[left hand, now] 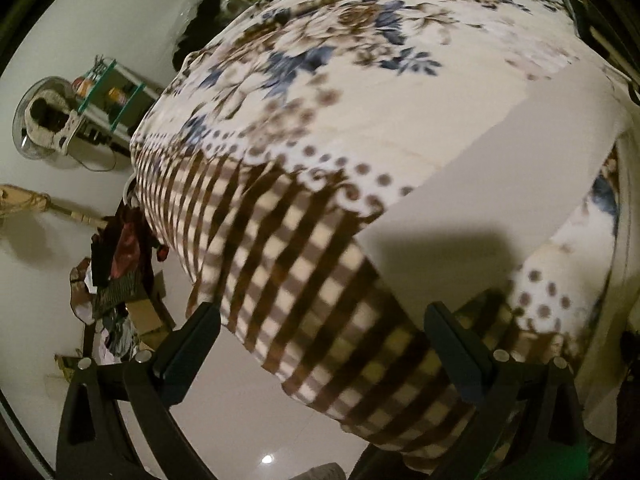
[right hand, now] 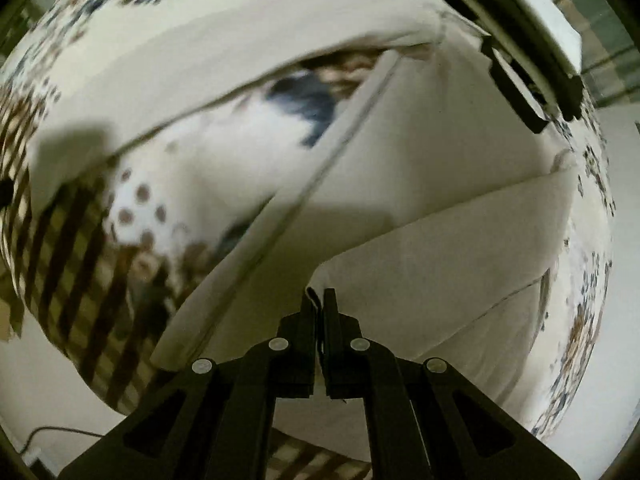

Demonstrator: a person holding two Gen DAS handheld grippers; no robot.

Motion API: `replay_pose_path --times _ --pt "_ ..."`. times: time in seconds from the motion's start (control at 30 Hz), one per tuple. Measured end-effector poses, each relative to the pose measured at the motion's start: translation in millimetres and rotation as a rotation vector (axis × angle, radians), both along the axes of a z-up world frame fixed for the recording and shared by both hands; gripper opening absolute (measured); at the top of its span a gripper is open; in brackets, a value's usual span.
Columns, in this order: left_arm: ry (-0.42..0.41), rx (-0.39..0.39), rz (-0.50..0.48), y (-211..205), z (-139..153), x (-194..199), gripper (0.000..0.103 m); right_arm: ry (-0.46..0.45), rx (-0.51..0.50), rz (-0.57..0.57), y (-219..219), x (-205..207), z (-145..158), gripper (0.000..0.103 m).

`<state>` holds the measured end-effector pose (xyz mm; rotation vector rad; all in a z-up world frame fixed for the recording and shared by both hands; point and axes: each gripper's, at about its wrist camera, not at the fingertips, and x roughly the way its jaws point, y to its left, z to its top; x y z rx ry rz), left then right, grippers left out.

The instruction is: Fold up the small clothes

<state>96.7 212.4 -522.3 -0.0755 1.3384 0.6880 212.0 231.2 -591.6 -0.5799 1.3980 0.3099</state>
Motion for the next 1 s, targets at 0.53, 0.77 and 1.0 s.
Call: replay_pose_path --times 0.53,0.77,1.0 --pt "-0.225 -0.632 0.292 84 -48 -11 0.096 0.235 0.301 -0.699 -207 64 -27 0.068" --pt "-0.210 -0.461 0.210 57 -55 38 0.004 0.217 0.276 -0.819 -272 66 -42 0.068" --pt "-0.270 -0.183 -0.059 -4 29 37 0.001 0.215 0.327 -0.831 -349 45 -42 0.068"
